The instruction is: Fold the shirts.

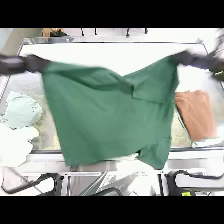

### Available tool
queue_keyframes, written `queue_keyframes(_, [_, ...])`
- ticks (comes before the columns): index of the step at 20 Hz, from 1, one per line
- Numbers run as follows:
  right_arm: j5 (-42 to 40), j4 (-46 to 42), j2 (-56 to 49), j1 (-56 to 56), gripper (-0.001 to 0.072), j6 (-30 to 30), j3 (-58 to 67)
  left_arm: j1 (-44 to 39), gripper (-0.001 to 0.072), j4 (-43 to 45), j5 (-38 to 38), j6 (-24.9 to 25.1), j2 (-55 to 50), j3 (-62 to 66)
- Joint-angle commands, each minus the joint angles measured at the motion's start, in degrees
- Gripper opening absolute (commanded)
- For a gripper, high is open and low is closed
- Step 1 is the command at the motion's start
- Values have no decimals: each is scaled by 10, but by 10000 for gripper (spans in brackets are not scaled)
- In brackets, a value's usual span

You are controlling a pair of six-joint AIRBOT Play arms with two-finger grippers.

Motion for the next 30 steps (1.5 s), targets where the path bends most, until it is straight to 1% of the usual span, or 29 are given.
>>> queue_keyframes(1, [-116, -16, -126, 26, 21, -36, -55, -46, 15, 109, 45, -14, -191, 29])
queue_keyframes(2, [-134, -18, -159, 26, 21, -36, -39, -42, 15, 109, 36, -34, -238, 68])
queue_keyframes(5, [-159, -19, -230, 17, 20, -36, 33, -35, 15, 110, 26, -53, -336, 174])
queue_keyframes(7, [-160, -19, -263, 10, 20, -36, 80, -35, 15, 110, 23, -59, -363, 215])
queue_keyframes(9, [-160, -19, -277, 6, 20, -36, 116, -36, 15, 113, 13, -75, -374, 245])
queue_keyframes(10, [-160, -20, -278, 5, 20, -36, 127, -36, 15, 134, 6, -88, -374, 256])
queue_keyframes(12, [-157, -43, -272, 0, 20, -33, 136, -40, 15, 224, -14, -134, -374, 279])
queue_keyframes(13, [-143, -65, -269, -3, 21, -29, 136, -40, 15, 255, -20, -147, -374, 281])
queue_keyframes(16, [-91, -167, -268, -9, 20, 29, 135, -41, 15, 258, -17, -145, -374, 244])
queue_keyframes(17, [-76, -200, -268, -9, 20, 46, 135, -46, 15, 258, -10, -136, -374, 228])
queue_keyframes(19, [-59, -237, -268, -7, 20, 60, 135, -54, 15, 258, 14, -125, -374, 205])
queue_keyframes(24, [-63, -260, -275, 0, 20, 62, 134, -61, 15, 259, 56, -121, -375, 187])
queue_keyframes(29, [-66, -259, -278, 10, 22, 61, 134, -69, 20, 256, 44, -121, -378, 191])
queue_keyframes(30, [-65, -259, -274, 12, 62, 61, 134, -74, 21, 256, 35, -122, -378, 200])
